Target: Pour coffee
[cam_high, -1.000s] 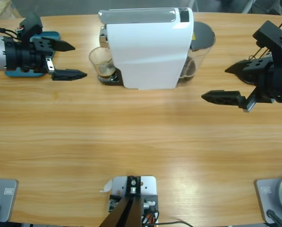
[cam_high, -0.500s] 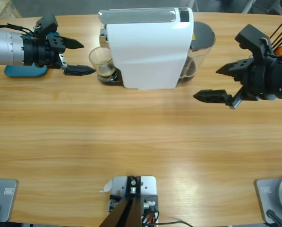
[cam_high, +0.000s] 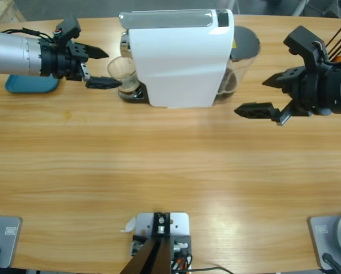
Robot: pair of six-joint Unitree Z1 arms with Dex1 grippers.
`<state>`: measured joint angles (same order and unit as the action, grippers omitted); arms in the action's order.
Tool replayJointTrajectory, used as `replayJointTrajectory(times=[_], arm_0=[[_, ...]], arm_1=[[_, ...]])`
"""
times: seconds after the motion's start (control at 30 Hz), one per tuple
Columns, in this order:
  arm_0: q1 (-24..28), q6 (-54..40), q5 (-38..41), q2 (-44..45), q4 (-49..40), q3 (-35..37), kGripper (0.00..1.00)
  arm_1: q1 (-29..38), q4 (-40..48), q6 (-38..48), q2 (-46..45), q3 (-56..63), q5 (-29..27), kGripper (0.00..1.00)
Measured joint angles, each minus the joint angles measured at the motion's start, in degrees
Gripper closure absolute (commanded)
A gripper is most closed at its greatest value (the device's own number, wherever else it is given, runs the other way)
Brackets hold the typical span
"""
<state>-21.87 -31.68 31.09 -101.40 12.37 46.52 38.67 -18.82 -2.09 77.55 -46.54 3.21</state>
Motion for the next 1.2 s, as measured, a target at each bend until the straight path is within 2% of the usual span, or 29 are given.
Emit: replayJointTrajectory(times=[1.2], arm_0=[[-3.01, 0.91, 0.00, -8.41, 2.42, 6.83, 0.011]], arm_1=[[-0.67, 2.75, 0.00, 4.34, 0.03, 1.38, 0.000]])
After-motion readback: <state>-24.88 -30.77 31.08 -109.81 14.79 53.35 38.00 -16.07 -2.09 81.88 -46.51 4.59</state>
